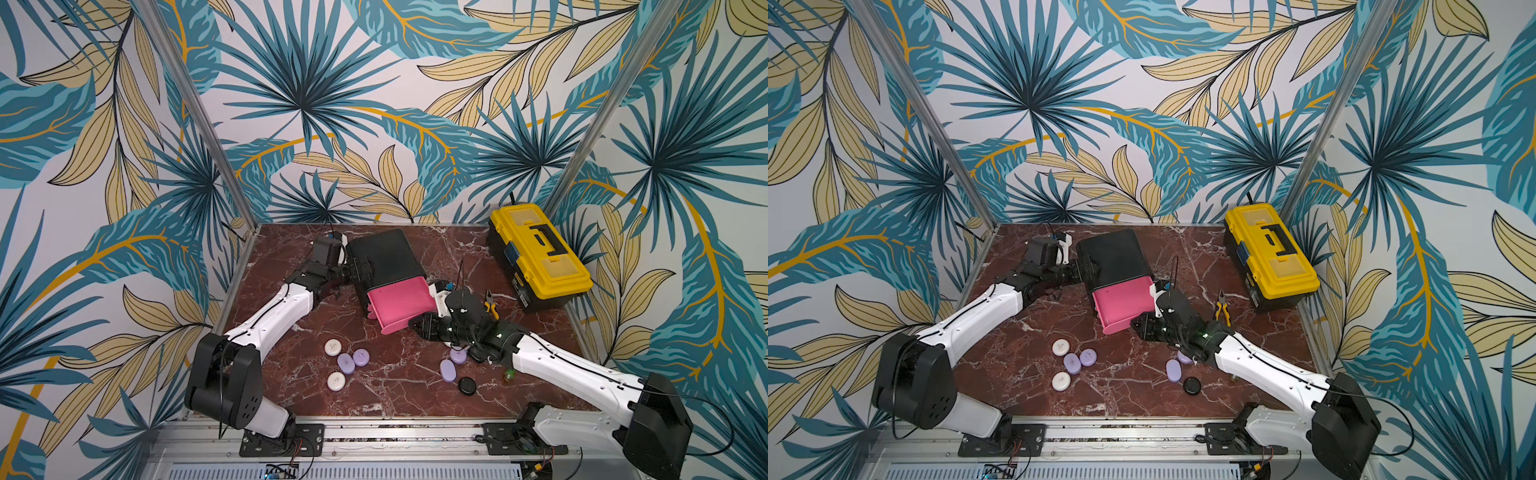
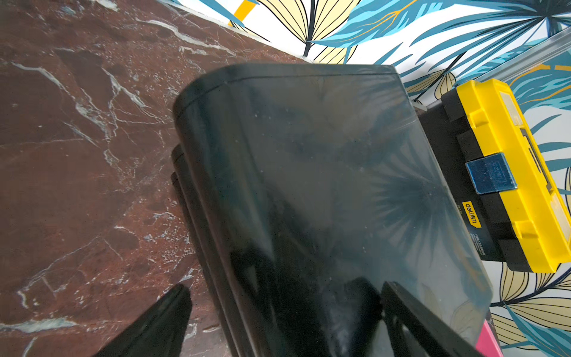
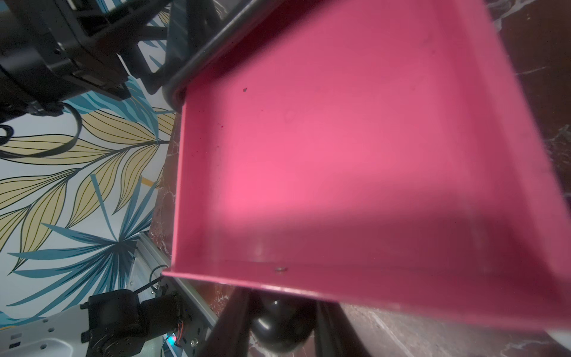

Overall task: Put the bluetooth earphones in the drawer according to color
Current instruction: Open the drawer in the storage box.

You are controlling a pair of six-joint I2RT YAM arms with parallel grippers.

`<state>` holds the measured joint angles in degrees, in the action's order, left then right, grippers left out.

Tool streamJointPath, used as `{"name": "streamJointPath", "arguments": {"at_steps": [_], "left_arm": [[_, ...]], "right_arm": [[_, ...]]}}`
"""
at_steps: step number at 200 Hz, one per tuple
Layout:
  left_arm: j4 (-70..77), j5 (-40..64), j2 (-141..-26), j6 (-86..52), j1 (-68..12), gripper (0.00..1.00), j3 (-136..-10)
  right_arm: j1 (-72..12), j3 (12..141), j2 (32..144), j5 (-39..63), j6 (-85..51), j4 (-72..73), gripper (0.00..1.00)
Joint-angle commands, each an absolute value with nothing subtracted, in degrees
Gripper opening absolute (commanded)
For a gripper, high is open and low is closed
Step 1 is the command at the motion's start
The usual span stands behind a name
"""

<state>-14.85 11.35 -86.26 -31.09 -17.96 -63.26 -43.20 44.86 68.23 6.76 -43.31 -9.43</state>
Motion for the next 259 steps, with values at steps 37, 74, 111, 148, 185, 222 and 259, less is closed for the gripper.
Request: {"name": "streamJointPath", "arguments": {"at_steps": [37,74,111,148,185,222,259], "left_arm": [[-18.33,10.44,-84.81,-30.27,-16.95,1.00,-61.71],[-19.39,10.33,-79.44,-30.58,-16.87,1.00,-59.30],[-22.59,8.42,-72.28,-30.43,-16.83,1.00,-55.37],[-26.48,5.47,-63.99,-31.36,-16.63,1.00,-49.23],[-27.74,2.51,-57.27,-35.22,-16.52,1.00,-41.40],[-31.09,-1.89,-54.99,-38.53,-16.52,1.00,-36.94],[-33.67,-2.96,-58.79,-40.31,-16.52,1.00,-36.54]], "right_arm": [[-43.33,43.24,65.57,3.87,-44.32,-11.95,0.25],[-43.33,43.95,65.96,3.08,-43.21,-11.95,0.34],[-43.34,45.61,66.53,2.98,-42.30,-14.59,0.44],[-43.37,46.65,65.32,2.14,-41.33,-16.02,0.54],[-43.33,47.33,64.57,1.80,-40.35,-17.26,0.55],[-43.33,47.40,60.82,0.70,-39.48,-20.39,0.64],[-43.33,46.12,55.32,-3.48,-38.49,-26.03,0.82]]}}
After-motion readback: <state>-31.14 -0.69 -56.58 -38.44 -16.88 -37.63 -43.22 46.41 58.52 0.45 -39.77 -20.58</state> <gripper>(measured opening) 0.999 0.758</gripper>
